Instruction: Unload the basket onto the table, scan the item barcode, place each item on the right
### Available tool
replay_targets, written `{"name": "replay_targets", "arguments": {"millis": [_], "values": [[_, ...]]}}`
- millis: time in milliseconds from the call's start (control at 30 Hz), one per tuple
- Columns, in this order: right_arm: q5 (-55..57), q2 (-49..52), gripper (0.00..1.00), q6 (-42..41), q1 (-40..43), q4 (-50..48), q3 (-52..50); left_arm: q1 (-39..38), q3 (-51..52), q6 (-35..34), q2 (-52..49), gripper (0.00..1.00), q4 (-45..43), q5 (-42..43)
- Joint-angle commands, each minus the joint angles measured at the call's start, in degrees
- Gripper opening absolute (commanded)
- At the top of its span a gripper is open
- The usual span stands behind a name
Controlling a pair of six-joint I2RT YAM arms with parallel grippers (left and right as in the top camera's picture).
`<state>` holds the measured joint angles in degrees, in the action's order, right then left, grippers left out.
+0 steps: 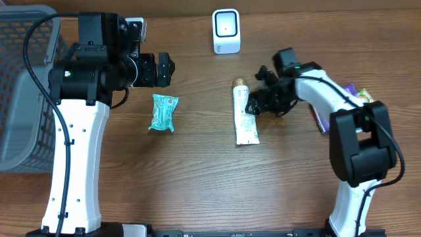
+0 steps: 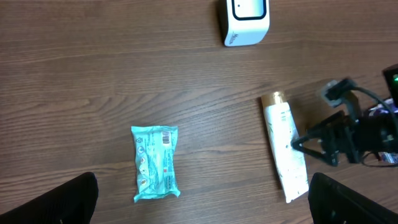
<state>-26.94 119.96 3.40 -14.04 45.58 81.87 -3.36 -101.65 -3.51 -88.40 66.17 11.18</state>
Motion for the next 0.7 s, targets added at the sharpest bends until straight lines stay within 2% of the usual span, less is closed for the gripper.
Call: {"name": "replay_targets", "arguments": {"millis": [0, 133, 333, 400, 433, 500, 533, 567, 633, 667], "values": [[-8.2, 1.0, 0.79, 1.4, 0.2, -3.1, -7.0, 0.0, -0.6, -0.8, -0.3, 1.00, -0.1, 0.3], [-11.8, 1.0, 0.79, 4.6, 0.6, -3.1, -9.2, 0.0, -0.6, -0.8, -0.3, 1.00, -0.1, 0.3], [-13.7, 3.9, 0.78, 4.3, -1.7, -7.1, -9.7, 0.0, -0.6, -0.8, -0.3, 1.00, 0.0, 0.3], [-13.7, 6.1, 0.68, 3.7, -2.4, -9.0, -10.2, 0.0, -0.6, -0.8, -0.3, 1.00, -0.1, 0.3], [-13.7, 7.1, 0.54, 2.7, -2.4, -9.6, -10.2, 0.0, -0.6, -0.8, -0.3, 1.00, 0.0, 0.3], [-13.7, 8.2, 0.41, 1.0, -2.0, -10.2, -10.3, 0.0, -0.6, -0.8, -0.3, 1.00, -0.1, 0.3], [-13.9, 8.4, 0.31, 0.9, -1.5, -10.2, -10.3, 0.0, -0.6, -0.8, -0.3, 1.00, -0.1, 0.3], [-14.5, 8.3, 0.26, 0.9, -1.2, -10.2, -10.2, 0.0, -0.6, -0.8, -0.3, 1.00, 0.0, 0.3], [-15.8, 8.3, 0.24, 0.9, -0.4, -10.3, -10.2, 0.0, -0.6, -0.8, -0.3, 1.00, -0.1, 0.3], [-16.2, 8.3, 0.18, 0.9, 0.2, -10.2, -10.2, 0.0, -0.6, -0.8, -0.3, 1.00, -0.1, 0.3]]}}
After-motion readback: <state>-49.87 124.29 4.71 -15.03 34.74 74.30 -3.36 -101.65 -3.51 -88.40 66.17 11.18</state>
